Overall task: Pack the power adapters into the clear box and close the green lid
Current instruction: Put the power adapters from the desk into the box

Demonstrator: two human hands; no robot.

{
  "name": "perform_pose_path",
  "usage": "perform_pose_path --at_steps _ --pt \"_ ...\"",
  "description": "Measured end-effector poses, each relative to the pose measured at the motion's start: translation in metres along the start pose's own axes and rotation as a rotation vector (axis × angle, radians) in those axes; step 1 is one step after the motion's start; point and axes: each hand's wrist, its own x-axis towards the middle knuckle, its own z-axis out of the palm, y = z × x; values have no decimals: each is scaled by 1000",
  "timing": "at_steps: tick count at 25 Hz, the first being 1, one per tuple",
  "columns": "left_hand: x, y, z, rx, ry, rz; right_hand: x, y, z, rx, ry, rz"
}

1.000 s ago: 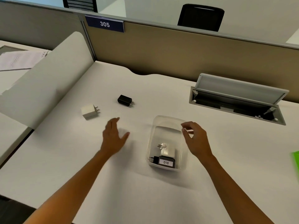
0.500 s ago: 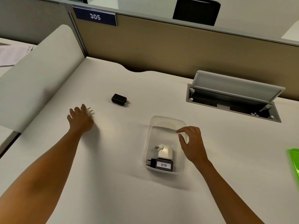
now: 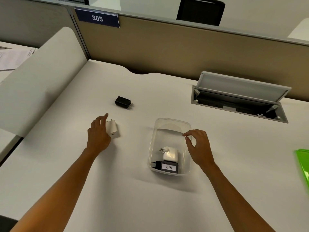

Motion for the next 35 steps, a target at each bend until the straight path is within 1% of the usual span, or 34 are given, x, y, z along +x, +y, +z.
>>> perform_pose_path --at_steps 2,3,4,6,8,10,13,14,16,18,20,21,23,24,26,29,32,35 --pt "4 -5 -4 83 -192 170 -4 2 -2 12 -5 0" --pt "5 -6 -5 133 -260 220 -6 3 -2 20 -8 0" --pt "5 -8 -5 173 -290 243 -7 3 -2 31 -11 -1" --pt "3 -11 -3 218 -253 256 -11 5 -3 65 -4 5" --pt "1 -10 -3 209 -213 276 -15 8 -6 124 30 26" --pt "-2 -6 -3 136 -228 269 -21 14 -8 178 87 60" --pt "-15 7 3 -32 -278 177 -41 33 -9 223 174 185" --pt "-21 13 5 -94 -263 144 -50 42 -8 210 175 223" --pt "-32 32 6 -205 -215 88 -66 60 -9 134 134 239" --pt "-40 59 2 -329 -204 56 -77 74 -10 22 84 189" --pt "-49 89 -3 -415 -194 92 -82 82 -9 -53 56 137" --pt "-54 104 -5 -408 -153 157 -82 84 -8 -69 52 134" --pt "-61 135 -10 -345 -40 368 -83 85 -5 -90 65 146" --pt "-63 150 -10 -312 -17 473 -83 85 -4 -93 75 148" --pt "-62 179 -3 -232 -74 612 -83 87 -3 -93 86 138" --pt "-55 209 23 -56 -237 634 -84 89 -3 -100 90 120" --pt "-43 219 45 141 -360 619 -84 89 -2 -95 100 117" --pt "-34 217 57 195 -451 550 -84 90 -2 -97 100 115"
